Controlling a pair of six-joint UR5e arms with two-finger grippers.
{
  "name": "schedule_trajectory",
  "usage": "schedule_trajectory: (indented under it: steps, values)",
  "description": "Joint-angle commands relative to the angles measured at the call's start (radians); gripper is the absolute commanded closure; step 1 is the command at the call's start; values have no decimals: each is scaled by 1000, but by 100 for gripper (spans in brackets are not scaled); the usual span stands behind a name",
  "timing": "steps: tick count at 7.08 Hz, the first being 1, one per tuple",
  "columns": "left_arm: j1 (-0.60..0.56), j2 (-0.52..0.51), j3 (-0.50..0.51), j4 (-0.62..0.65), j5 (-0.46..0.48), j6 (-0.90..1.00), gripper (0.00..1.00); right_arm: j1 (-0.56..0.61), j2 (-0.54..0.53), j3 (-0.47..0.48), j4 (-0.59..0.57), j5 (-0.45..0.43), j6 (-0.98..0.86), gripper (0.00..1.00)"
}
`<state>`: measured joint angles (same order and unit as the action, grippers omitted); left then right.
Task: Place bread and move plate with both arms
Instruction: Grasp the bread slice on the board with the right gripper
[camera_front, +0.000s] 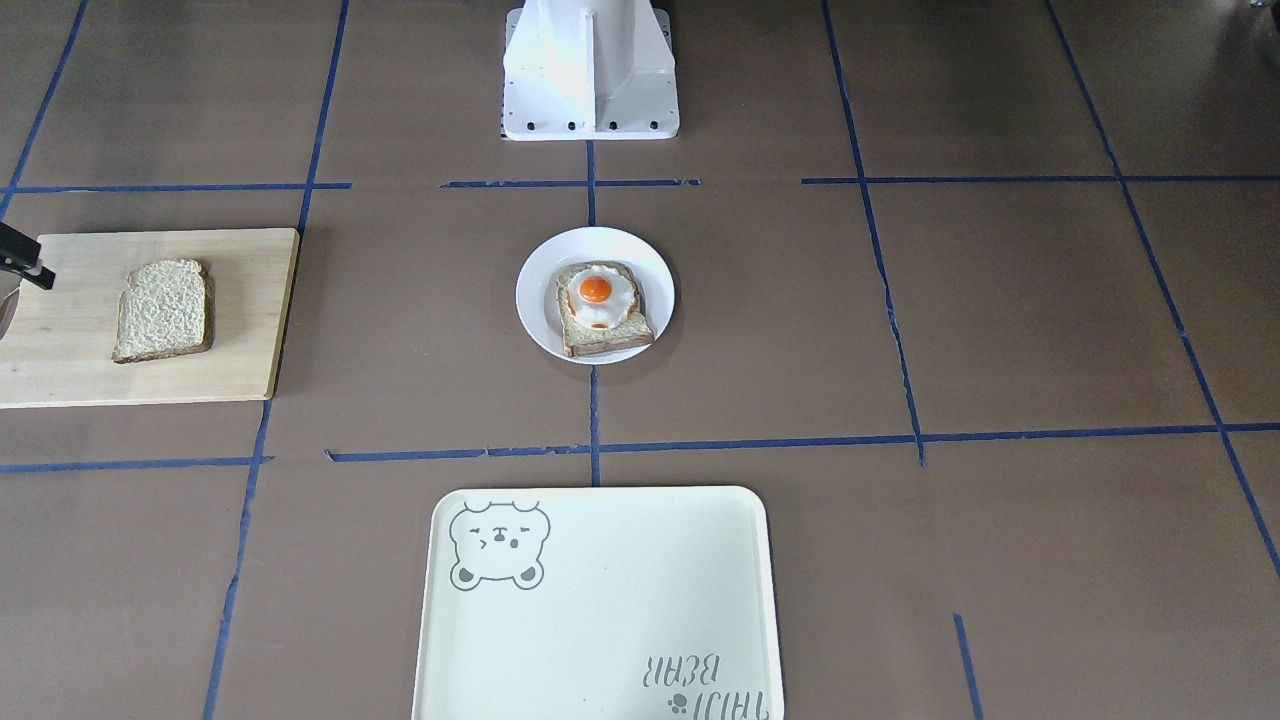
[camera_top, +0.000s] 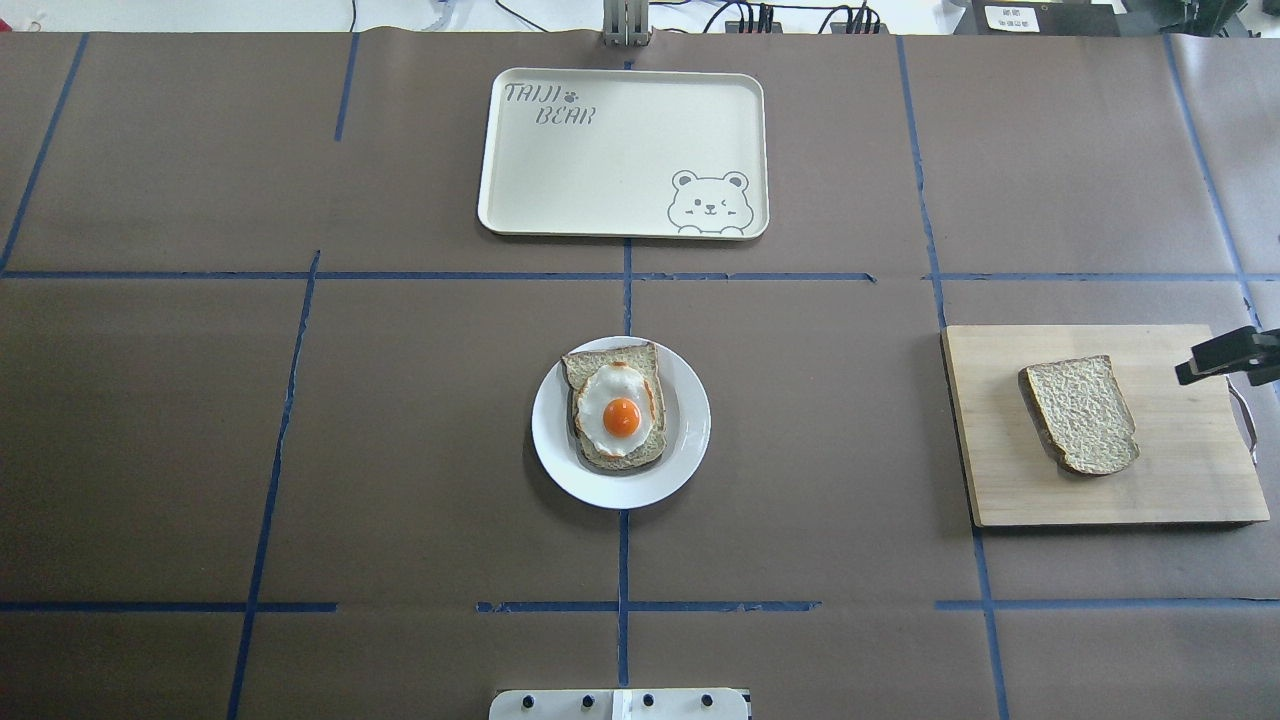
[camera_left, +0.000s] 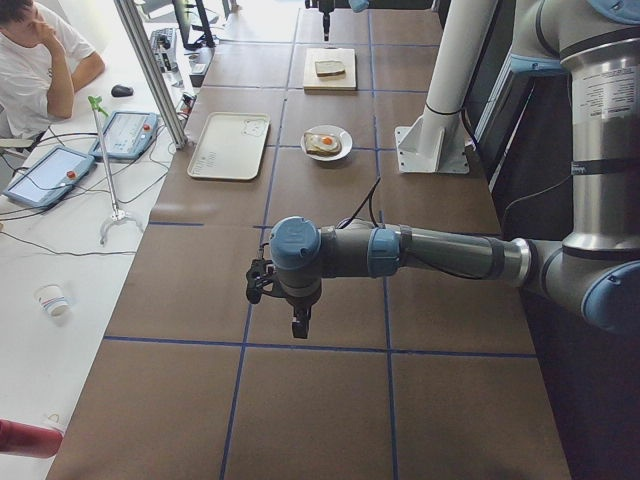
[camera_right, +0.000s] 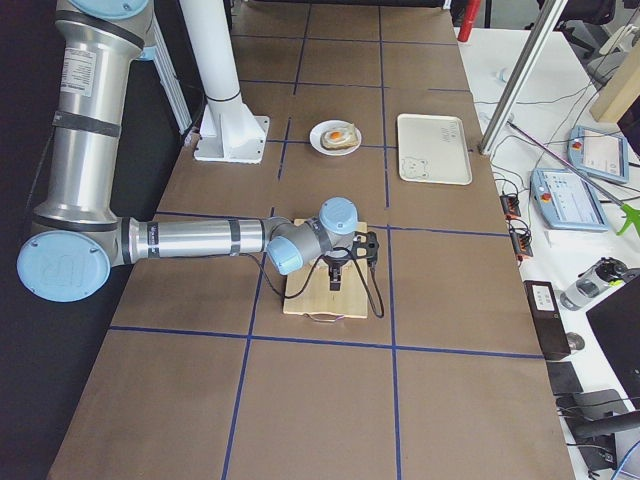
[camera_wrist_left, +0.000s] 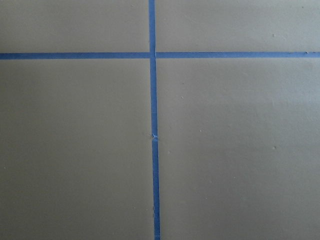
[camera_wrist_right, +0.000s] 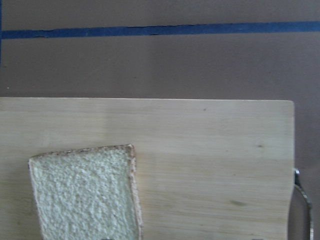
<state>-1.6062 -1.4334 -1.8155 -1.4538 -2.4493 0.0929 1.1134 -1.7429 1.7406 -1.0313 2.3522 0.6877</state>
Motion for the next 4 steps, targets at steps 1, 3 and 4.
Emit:
schedule_trajectory:
  steps: [1,3,4]
  values:
    - [0,1,27,-60,1,-5,0,-116,28,-33,129,-69,208,10]
    - [0,1,28,-62,1,-4,0,-135,58,-132,209,-85,214,12]
    - [0,1,28,-63,0,-5,0,-148,72,-172,227,-85,214,14]
